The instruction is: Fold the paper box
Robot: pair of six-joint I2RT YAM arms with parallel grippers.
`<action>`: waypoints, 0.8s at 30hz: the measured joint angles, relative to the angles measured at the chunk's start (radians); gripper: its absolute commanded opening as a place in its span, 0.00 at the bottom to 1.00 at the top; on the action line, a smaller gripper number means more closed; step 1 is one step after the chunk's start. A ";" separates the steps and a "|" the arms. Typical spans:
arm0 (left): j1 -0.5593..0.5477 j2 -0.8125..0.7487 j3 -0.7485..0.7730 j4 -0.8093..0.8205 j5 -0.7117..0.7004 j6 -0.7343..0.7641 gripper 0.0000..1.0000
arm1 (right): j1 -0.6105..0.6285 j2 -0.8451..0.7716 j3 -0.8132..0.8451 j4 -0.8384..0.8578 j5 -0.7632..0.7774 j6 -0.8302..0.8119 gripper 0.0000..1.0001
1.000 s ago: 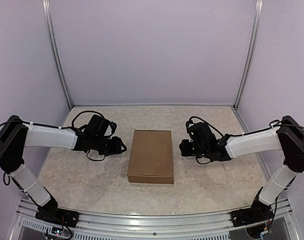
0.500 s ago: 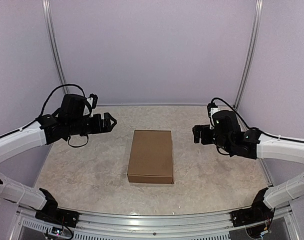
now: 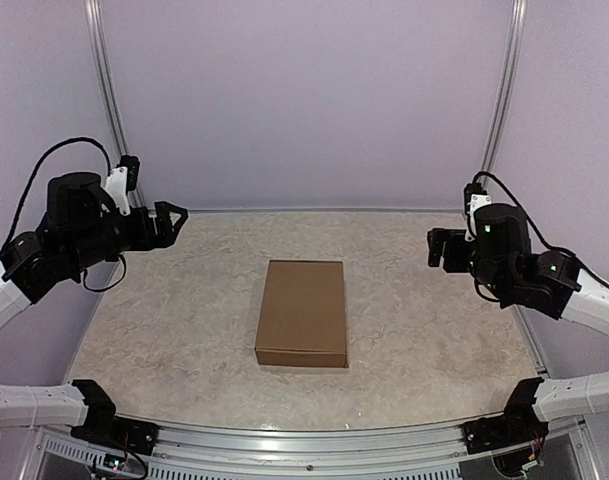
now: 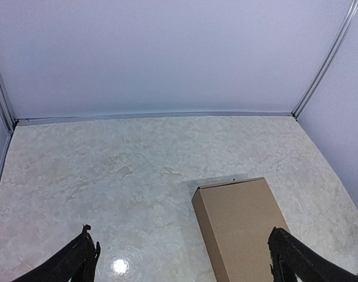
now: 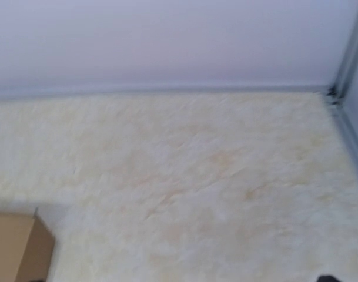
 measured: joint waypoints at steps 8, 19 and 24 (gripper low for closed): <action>0.007 -0.176 -0.086 0.051 0.010 0.104 0.99 | -0.001 -0.165 0.025 -0.097 0.034 -0.055 1.00; 0.056 -0.206 -0.166 0.101 0.076 0.128 0.99 | -0.002 -0.203 -0.009 -0.087 0.018 -0.208 1.00; 0.082 -0.185 -0.166 0.109 0.088 0.124 0.99 | -0.002 -0.214 -0.015 -0.082 0.026 -0.230 1.00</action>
